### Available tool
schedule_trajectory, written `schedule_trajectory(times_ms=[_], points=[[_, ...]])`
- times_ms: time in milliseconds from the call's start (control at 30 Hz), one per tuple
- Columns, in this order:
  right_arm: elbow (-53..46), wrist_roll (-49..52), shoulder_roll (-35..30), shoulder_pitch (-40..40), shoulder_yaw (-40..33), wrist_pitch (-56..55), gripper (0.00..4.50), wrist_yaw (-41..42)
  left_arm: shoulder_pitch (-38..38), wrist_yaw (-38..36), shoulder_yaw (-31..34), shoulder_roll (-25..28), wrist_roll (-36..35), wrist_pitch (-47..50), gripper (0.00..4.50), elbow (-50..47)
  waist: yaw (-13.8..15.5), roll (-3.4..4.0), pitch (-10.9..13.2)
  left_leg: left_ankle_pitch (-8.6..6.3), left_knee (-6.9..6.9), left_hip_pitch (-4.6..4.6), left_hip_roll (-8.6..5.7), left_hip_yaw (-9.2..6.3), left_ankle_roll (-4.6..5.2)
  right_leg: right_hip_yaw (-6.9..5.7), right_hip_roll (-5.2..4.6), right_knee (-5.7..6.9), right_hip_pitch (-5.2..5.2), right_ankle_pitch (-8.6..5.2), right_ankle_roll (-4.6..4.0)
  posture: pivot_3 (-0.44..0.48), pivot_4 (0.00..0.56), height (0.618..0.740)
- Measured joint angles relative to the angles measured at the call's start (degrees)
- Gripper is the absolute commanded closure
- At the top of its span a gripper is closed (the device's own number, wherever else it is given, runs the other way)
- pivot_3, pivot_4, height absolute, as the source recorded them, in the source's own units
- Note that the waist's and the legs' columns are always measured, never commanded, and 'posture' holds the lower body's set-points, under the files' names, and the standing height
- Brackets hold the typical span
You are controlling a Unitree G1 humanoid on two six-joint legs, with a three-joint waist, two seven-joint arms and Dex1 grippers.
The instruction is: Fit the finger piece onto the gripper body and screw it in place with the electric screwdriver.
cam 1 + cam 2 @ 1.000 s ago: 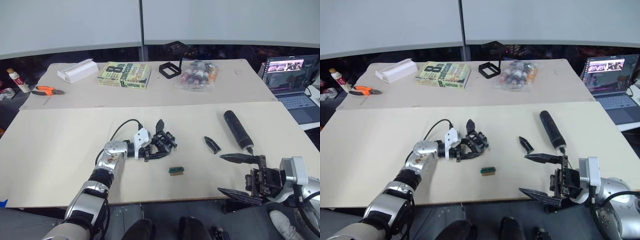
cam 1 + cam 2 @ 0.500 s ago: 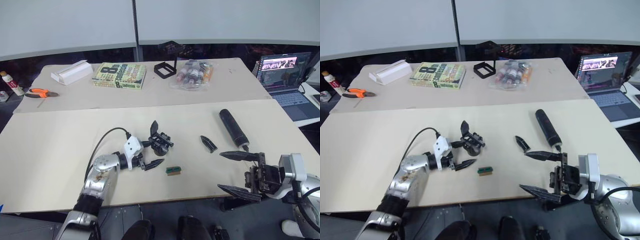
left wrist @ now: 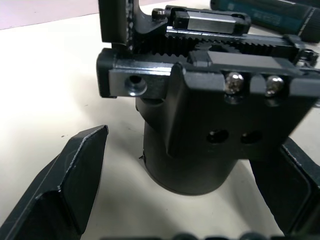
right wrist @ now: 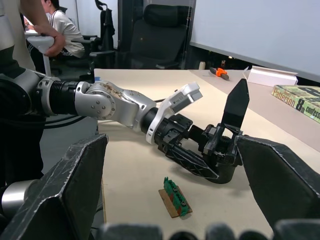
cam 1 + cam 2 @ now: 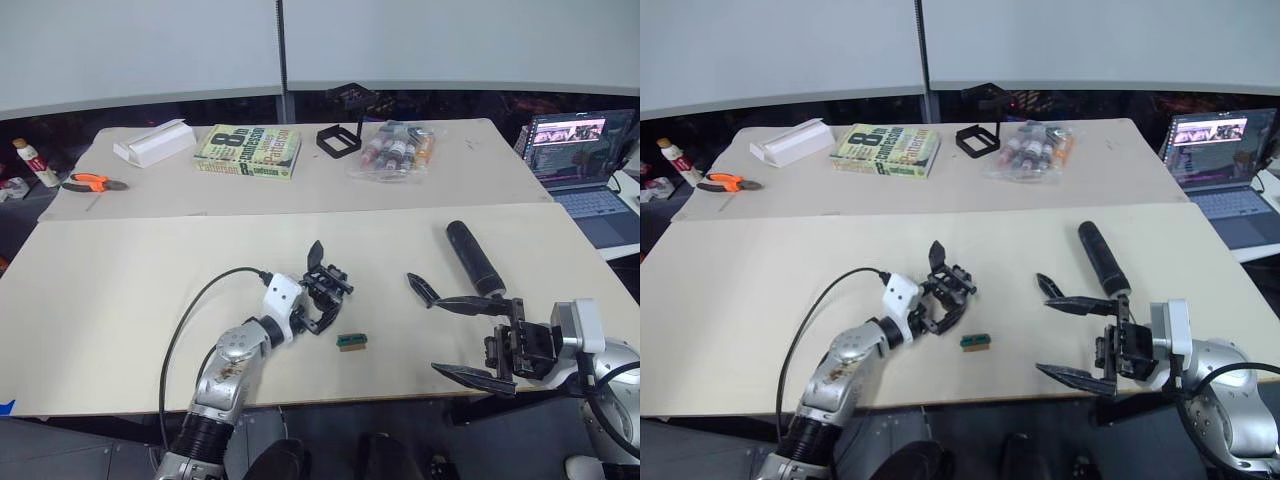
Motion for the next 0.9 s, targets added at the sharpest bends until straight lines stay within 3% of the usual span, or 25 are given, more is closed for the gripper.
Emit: schedule_trajectory(times_ms=[33, 133, 233, 367, 467, 667, 900], points=[[0.0, 0.0, 0.0, -0.1, 0.0, 0.0, 0.0, 0.0, 0.0, 0.2, -0.3, -0.1, 0.1, 0.4, 0.02, -0.2, 0.0, 0.0, 0.0, 0.0, 0.0, 0.01, 0.0, 0.0, 0.0, 0.0, 0.0, 0.0, 0.01, 0.0, 0.0, 0.0, 0.15, 0.74], [0.0, 0.0, 0.0, -0.5, 0.1, 0.0, 0.0, -0.4, 0.0, 0.5, -1.1, 0.0, 0.3, 0.6, 0.83, -0.4, 0.0, 0.01, 0.0, -0.01, -0.01, 0.06, 0.0, 0.0, 0.01, 0.0, 0.0, -0.01, 0.06, 0.0, 0.0, 0.0, 0.15, 0.74], [0.0, 0.0, 0.0, -0.6, 0.4, 0.0, 0.0, -1.0, 0.0, 0.5, -1.4, 0.3, 0.2, 0.4, 2.14, -0.3, 0.1, 0.01, 0.0, -0.01, 0.0, 0.09, 0.0, 0.0, 0.01, -0.01, -0.01, -0.01, 0.1, 0.0, 0.0, 0.0, 0.15, 0.74], [0.0, 0.0, 0.0, -0.6, 0.6, 0.1, 0.0, -1.2, -0.8, -2.5, -1.2, 2.3, -0.9, -2.2, 2.18, 1.7, 0.0, 0.02, 0.0, 0.0, -0.02, 0.11, 0.01, 0.0, 0.0, -0.01, 0.01, -0.01, 0.07, 0.0, 0.0, 0.0, 0.15, 0.74], [0.0, 0.0, 0.0, -0.7, 0.6, 0.1, 0.0, -1.3, -4.0, -8.8, -1.3, 5.2, -1.7, -6.8, 2.18, 7.0, -0.1, 0.02, 0.0, 0.03, -0.02, 0.11, 0.01, 0.0, -0.06, -0.02, 0.01, 0.03, 0.05, 0.01, -0.01, 0.0, 0.15, 0.74], [-0.3, 0.0, -0.7, -0.4, 0.3, 0.1, 0.0, -1.2, -14.8, -28.5, -0.9, 10.4, -5.5, -17.5, 2.18, 24.4, -0.3, 0.01, 0.0, 0.06, 0.0, -0.11, -0.01, 0.0, -0.08, -0.08, 0.01, 0.03, -0.15, 0.01, -0.02, 0.0, 0.15, 0.74], [-1.8, 0.1, -1.2, 1.6, -0.4, 0.2, 0.0, -1.6, -24.8, -36.7, -0.2, 9.3, -5.0, -28.4, 2.18, 43.3, -0.4, -0.01, 0.0, 0.04, 0.04, -0.32, -0.03, 0.0, -0.05, -0.1, -0.02, -0.06, -0.27, 0.01, 0.0, 0.0, 0.15, 0.74]])
